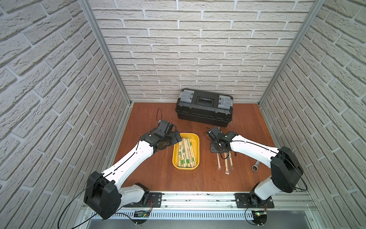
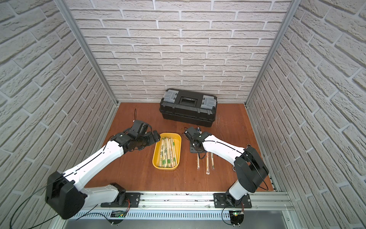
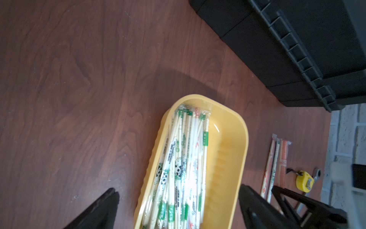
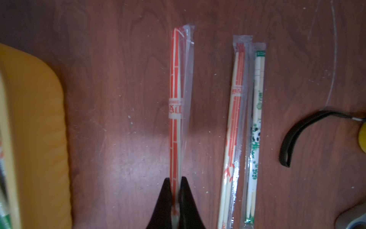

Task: Take the paired disposable chopsticks out of the storage box
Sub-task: Place the paired disposable chopsticks at the center of the board.

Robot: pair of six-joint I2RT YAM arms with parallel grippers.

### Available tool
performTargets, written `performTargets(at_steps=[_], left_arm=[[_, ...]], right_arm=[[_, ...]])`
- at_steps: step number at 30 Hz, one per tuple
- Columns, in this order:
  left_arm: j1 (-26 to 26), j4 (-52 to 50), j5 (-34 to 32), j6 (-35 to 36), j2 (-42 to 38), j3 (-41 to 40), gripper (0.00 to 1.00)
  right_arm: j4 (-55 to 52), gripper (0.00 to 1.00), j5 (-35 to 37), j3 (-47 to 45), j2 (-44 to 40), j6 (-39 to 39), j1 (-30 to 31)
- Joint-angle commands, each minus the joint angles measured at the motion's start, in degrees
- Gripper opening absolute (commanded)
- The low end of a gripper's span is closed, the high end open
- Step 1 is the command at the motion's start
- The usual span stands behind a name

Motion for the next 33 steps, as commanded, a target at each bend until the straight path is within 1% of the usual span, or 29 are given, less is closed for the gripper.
performTargets(at_steps=[1, 5, 11, 15, 20, 27, 30, 33], left_arm=[[-0.7, -5.1, -0.8, -4.9, 1.0, 4.3, 0.98], [-0.8, -8.2, 0.1, -9.1, 0.3, 7.1, 0.98], [-0.8, -10.7, 0.8, -16.4, -3.5, 9.1, 0.98], [-0.8, -13.0, 1.4, -19.6, -4.9, 11.3, 0.98], [-0.7, -14.2, 2.5, -23.8, -6.5, 13.2, 0.98], [0.1, -14.2, 4.4, -27.8, -7.9, 13.7, 0.98], [0.5, -15.0, 4.1, -28.8, -8.2, 14.3, 0.98], [1.1, -15.0, 4.4, -29.0, -8.0, 15.2, 0.98]], right_arm=[[1.2, 0.08, 5.0, -1.0, 0.5, -1.0, -0.5], [0.8, 0.09, 6.4, -1.1, 3.1, -0.8, -0.8], [-0.4, 0.09, 7.9, -1.0, 7.0, -0.1, -1.4], [-0.7, 0.11, 8.6, -1.3, 8.3, 0.4, -1.9], [-2.1, 0.17, 9.1, -0.4, 9.9, 0.6, -2.1], [-4.3, 0.25, 9.9, 0.5, 10.7, 0.5, -2.5], [-6.2, 0.29, 9.2, 1.6, 9.7, 0.6, -2.5], [-7.4, 0.34, 6.3, 3.2, 6.8, 0.6, -2.5]])
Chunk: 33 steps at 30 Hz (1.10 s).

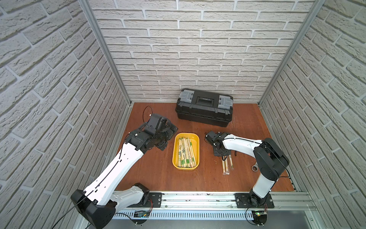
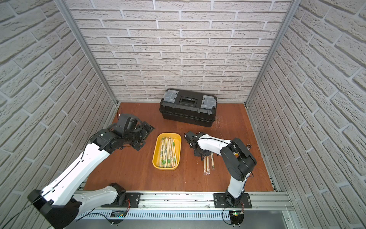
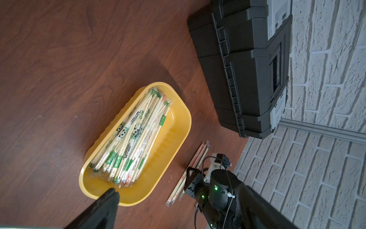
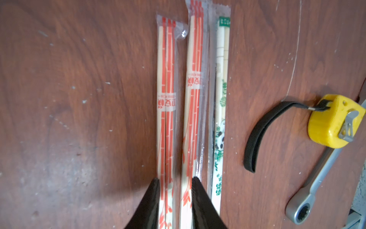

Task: Take the paired disposable chopsticks out of the storage box
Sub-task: Place the paired disposable chopsticks at the center of the board, then pick up the paired disposable chopsticks from the storage box.

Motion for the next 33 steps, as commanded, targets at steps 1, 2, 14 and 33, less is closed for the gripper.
performTargets(at_steps=[1, 2, 14, 33], left_arm=[[0.8, -0.4, 0.7, -1.5, -0.6, 2.6, 0.98], [1.0, 0.1, 1.2, -1.3, -0.4, 2.9, 0.98], [3.7, 1.3, 3.7, -0.2, -1.2, 5.8, 0.98], [8.2, 5.5, 6.4, 0.3, -5.1, 2.3, 0.98]], right_arm=[[-2.8, 0.37, -2.9, 3.3, -4.4, 0.3, -0.2], [-2.9, 0.39, -4.8, 4.3, -5.4, 0.1, -0.2], [-3.2, 0.54, -23.1, 22.5, -0.3, 0.7, 3.3], [-2.5, 0.49, -29.1, 34.8, 16.6, 2.3, 11.9]])
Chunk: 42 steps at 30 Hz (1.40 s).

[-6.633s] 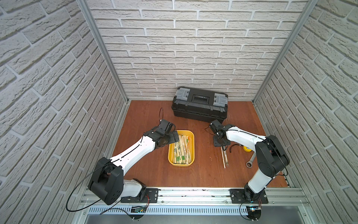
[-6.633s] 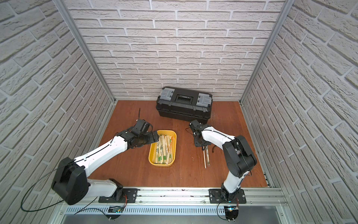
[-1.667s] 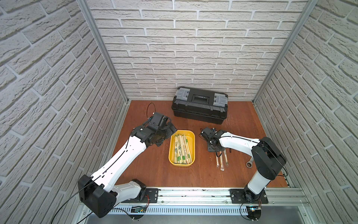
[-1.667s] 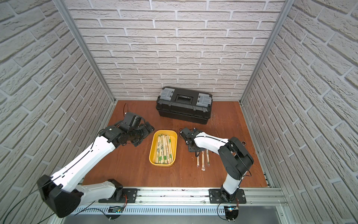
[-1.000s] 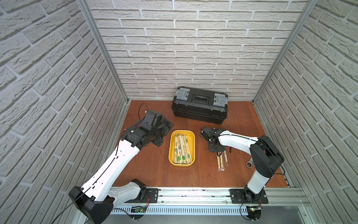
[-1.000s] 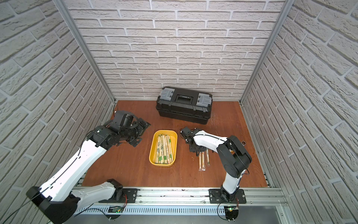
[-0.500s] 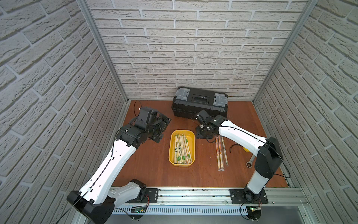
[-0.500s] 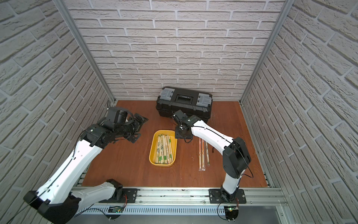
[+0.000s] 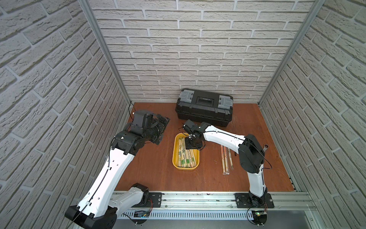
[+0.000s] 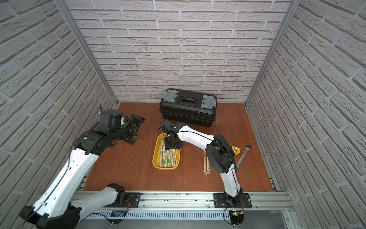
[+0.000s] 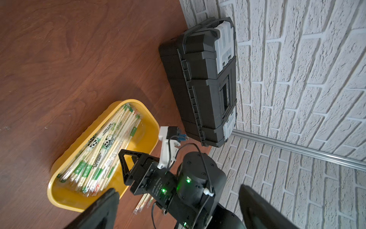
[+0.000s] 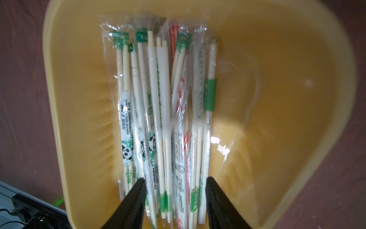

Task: Take the paired disposable chopsticks out of the storage box
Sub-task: Pick up the paired disposable chopsticks from the storage box.

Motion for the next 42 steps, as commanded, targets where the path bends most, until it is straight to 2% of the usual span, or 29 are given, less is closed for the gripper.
performTargets(at_steps=[1, 10, 19, 23, 31, 42], left_arm=[[0.4, 1.8, 0.6, 0.7, -0.6, -0.3, 0.98], [1.0, 2.0, -6.1, 6.8, -2.9, -7.2, 0.98], [5.9, 1.3, -13.7, 14.3, -7.6, -16.6, 0.98], [8.1, 1.6, -14.2, 16.5, -8.5, -19.6, 0.98], [9.1, 2.6, -13.1, 18.7, -6.8, -22.8, 0.98], [9.4, 3.5, -12.8, 20.5, -4.8, -25.3, 0.98]], right_arm=[[0.1, 0.49, -0.1, 1.1, 0.3, 0.7, 0.6], [1.2, 0.39, 0.3, 1.6, 2.3, 0.6, 0.6], [1.6, 0.31, -0.3, 3.6, 5.0, 0.1, 0.7], [1.9, 0.29, -0.5, 4.0, 6.3, 0.0, 0.7], [2.8, 0.25, -1.3, 4.1, 7.7, -0.1, 0.7], [3.9, 0.07, -2.0, 2.9, 6.0, -0.3, 0.6]])
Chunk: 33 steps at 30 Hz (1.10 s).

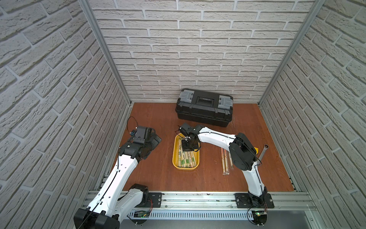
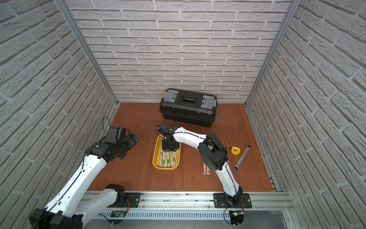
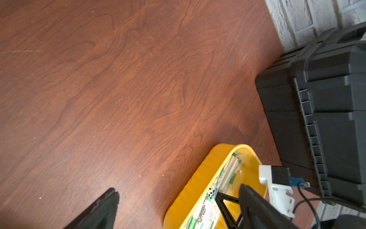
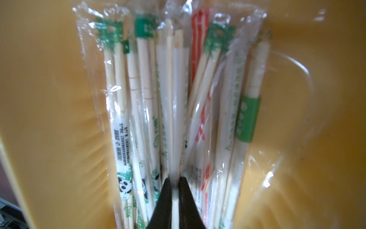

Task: Take the paired disposable chopsticks out of the storage box
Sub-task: Pick up the paired disposable chopsticks from the storage box.

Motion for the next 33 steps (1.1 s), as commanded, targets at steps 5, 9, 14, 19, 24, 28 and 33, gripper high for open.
performTargets(at_steps=[5, 9, 14, 19, 24, 28, 33], left_arm=[[0.4, 2.0, -0.1, 2.3, 0.4, -1.9, 0.98], [0.3, 2.4, -0.4, 3.4, 0.6, -2.4, 0.98], [0.3, 3.3, -0.4, 4.9, 0.9, -2.7, 0.98], [0.4, 4.5, 0.1, 7.0, 0.9, -3.2, 0.98], [0.3, 5.2, 1.3, 8.1, 1.6, -3.2, 0.98], [0.4, 5.7, 2.1, 8.2, 2.3, -3.4, 0.98], [0.3, 6.2, 3.4, 8.5, 3.3, -3.1, 0.98]], right_arm=[[1.5, 0.03, 0.0, -0.7, -2.7, -0.3, -0.1], [1.6, 0.02, 0.5, -1.5, -4.7, -0.1, -0.5], [1.9, 0.02, 1.2, -2.4, -7.2, -0.1, -1.1], [1.8, 0.02, 1.9, -2.5, -8.7, -0.3, -1.7], [2.6, 0.03, 2.0, -3.1, -8.2, -0.7, -2.0], [3.7, 0.05, 2.6, -3.4, -5.6, -1.1, -2.2], [3.8, 0.28, 3.5, -2.8, -4.2, -1.2, -2.4]])
